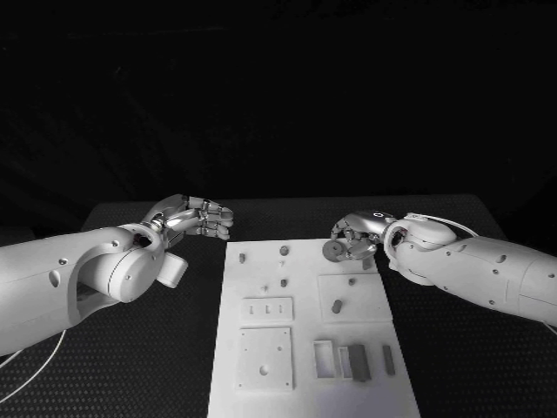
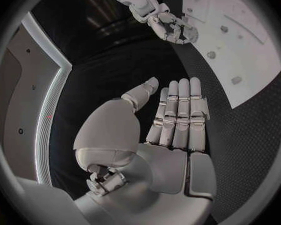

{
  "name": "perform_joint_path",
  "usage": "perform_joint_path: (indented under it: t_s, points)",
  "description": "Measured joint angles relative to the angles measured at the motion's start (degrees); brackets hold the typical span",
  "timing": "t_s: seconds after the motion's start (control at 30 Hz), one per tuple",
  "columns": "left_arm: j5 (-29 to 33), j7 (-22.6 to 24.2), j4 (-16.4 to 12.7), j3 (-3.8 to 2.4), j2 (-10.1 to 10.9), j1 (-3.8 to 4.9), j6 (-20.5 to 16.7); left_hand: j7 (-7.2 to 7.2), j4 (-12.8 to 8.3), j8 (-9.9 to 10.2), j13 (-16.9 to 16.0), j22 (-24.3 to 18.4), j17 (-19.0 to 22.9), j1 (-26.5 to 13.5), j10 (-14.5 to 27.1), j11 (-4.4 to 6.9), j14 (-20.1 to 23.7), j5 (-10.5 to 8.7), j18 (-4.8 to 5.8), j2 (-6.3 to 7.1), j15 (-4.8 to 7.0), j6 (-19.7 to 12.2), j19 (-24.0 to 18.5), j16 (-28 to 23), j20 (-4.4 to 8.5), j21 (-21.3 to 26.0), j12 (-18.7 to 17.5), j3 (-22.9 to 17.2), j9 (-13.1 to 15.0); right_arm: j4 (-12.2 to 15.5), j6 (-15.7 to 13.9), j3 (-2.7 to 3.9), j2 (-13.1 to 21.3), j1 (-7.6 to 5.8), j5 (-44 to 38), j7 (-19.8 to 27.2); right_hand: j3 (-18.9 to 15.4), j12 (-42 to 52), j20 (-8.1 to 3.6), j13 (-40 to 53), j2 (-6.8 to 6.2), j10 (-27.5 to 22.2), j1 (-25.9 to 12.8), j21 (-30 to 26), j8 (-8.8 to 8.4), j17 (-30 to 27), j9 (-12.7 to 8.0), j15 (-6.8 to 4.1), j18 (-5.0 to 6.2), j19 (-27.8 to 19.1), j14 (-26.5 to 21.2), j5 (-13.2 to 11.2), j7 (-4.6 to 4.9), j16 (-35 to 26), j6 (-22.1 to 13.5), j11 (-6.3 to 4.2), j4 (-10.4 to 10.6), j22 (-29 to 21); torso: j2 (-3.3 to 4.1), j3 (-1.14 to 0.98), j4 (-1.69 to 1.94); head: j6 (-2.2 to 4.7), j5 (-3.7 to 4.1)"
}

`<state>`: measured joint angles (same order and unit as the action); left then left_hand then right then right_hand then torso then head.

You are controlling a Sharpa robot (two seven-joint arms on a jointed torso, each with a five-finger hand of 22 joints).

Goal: Assemble the parts on the task board

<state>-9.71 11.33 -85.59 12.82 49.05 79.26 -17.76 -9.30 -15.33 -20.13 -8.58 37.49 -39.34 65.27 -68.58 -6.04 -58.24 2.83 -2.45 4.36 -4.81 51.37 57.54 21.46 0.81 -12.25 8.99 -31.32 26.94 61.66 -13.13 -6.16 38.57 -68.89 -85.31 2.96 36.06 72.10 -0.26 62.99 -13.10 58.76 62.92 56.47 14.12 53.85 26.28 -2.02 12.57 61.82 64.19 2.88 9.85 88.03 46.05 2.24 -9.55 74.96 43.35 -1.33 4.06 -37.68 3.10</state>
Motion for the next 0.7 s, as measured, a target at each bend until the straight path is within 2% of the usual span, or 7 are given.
perform_joint_path:
  t_s: [0.13,0.33,0.37,0.47,0.57,0.7]
  points:
    - [0.0,0.0,0.0,0.0,0.0,0.0,0.0,0.0,0.0,0.0,0.0,0.0,0.0,0.0,0.0,0.0,0.0,0.0,0.0,0.0,0.0,0.0,0.0,0.0,0.0,0.0,0.0,0.0,0.0,-0.2,0.1,-0.01,-0.3,0.18,0.1,0.1,0.0,0.1,0.0,-0.1,0.87,0.0,0.2,0.0,0.36,-0.1,0.2,0.01,0.0,0.0,0.0,0.0,-0.33,0.2,0.3,0.0,0.0,0.0,-0.01,0.01,0.02,-0.08,0.0]
    - [0.0,0.0,0.0,0.0,0.0,0.0,0.0,0.0,0.0,0.0,0.0,0.0,0.0,0.0,0.0,0.0,0.0,0.0,0.0,0.0,0.0,0.0,0.0,0.0,0.0,0.0,0.0,0.0,0.0,-0.3,0.3,-0.02,-0.4,0.24,0.1,0.2,-0.7,0.7,-0.04,-0.5,3.33,0.0,0.0,0.0,1.88,-0.1,0.7,-0.45,-0.01,-0.2,-0.3,0.0,-1.5,0.6,1.5,0.0,-0.2,0.0,-0.02,0.03,0.01,-0.22,-0.06]
    - [0.0,0.0,0.0,0.0,0.0,0.0,0.0,0.0,0.0,0.0,0.0,0.0,0.0,0.0,0.0,0.0,0.0,0.0,0.0,0.0,0.0,0.0,0.0,0.0,0.0,0.0,0.0,0.0,0.0,-0.3,0.4,-0.01,-0.4,0.24,0.0,0.2,-0.9,0.7,-0.12,-0.6,4.18,0.0,0.1,0.0,2.36,-0.1,0.9,-0.76,0.0,-0.3,-0.1,0.0,-1.6,0.6,1.6,0.0,-0.4,0.0,-0.02,0.03,0.01,-0.23,-0.07]
    - [0.0,0.0,0.0,0.0,0.0,0.0,0.0,0.0,0.0,0.0,0.0,0.0,0.0,0.0,0.0,0.0,0.0,0.0,0.0,0.0,0.0,0.0,0.0,0.0,0.0,0.0,0.0,0.0,0.0,-0.4,0.4,0.02,-0.4,0.22,-0.2,0.3,-1.1,0.7,-0.12,-0.8,5.13,0.0,0.1,0.0,2.95,-0.2,1.2,-0.95,0.0,-0.3,-0.1,0.0,-1.77,0.8,1.8,0.0,-0.8,0.0,-0.02,0.04,0.01,-0.31,-0.08]
    - [0.0,0.0,0.0,0.0,0.1,0.0,0.0,0.0,0.0,0.0,0.0,0.0,-0.1,0.0,0.0,0.0,0.0,0.0,0.0,0.0,0.0,0.0,0.0,0.0,0.0,0.0,0.0,0.0,0.0,-0.5,0.5,0.03,-0.3,0.21,-0.6,0.4,-1.1,0.7,-0.12,-1.0,5.91,0.0,0.6,0.0,3.02,-0.4,1.4,-1.46,0.0,-0.3,-0.2,0.0,-1.77,0.8,1.8,0.0,-2.0,0.0,-0.02,0.04,-0.01,-0.41,-0.09]
    - [-0.1,0.0,0.0,0.0,0.1,0.0,0.1,0.0,0.0,0.0,0.0,0.0,-0.1,0.0,0.0,0.0,0.0,0.0,0.0,0.0,0.0,0.0,-0.2,0.0,-0.2,0.0,-0.2,0.0,0.0,-0.4,0.5,0.04,-0.3,0.21,-1.6,0.5,-1.2,0.7,-0.03,-1.1,5.95,0.0,0.7,0.1,3.01,-0.5,1.4,-1.56,0.0,-0.4,-0.3,0.0,-1.78,0.8,1.8,0.0,-2.6,0.0,-0.03,0.04,-0.04,-0.5,-0.09]
